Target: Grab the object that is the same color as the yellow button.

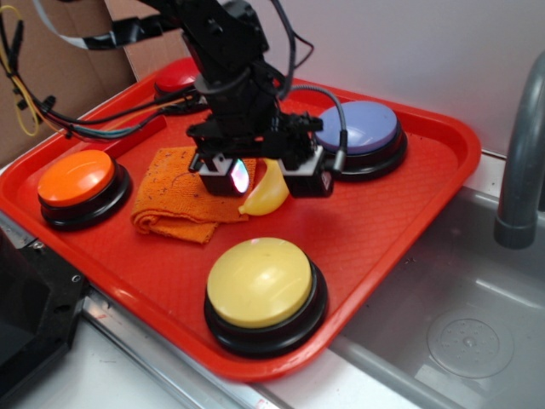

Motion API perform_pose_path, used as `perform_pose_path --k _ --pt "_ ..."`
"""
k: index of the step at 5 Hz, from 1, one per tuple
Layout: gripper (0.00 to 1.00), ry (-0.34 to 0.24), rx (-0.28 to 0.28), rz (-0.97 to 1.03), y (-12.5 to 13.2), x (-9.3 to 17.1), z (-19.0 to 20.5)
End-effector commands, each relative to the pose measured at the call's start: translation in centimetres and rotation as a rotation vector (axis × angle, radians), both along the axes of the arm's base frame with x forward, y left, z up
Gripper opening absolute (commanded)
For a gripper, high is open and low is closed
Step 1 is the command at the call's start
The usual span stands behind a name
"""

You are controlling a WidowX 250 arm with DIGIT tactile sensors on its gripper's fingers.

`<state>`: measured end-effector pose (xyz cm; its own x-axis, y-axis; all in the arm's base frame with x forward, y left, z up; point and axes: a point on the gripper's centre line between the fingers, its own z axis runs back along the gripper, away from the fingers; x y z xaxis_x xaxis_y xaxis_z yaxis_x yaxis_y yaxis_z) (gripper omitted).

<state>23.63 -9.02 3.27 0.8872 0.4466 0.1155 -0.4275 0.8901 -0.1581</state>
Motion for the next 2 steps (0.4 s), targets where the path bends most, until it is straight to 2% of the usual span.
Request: perform_pose_path --k 1,2 --pt "0.18 -0.087 0.032 -0.021 -1.9 0.63 -0.03" --pt "0.0 -0.079 0.051 0.002 -0.95 0.69 0.92"
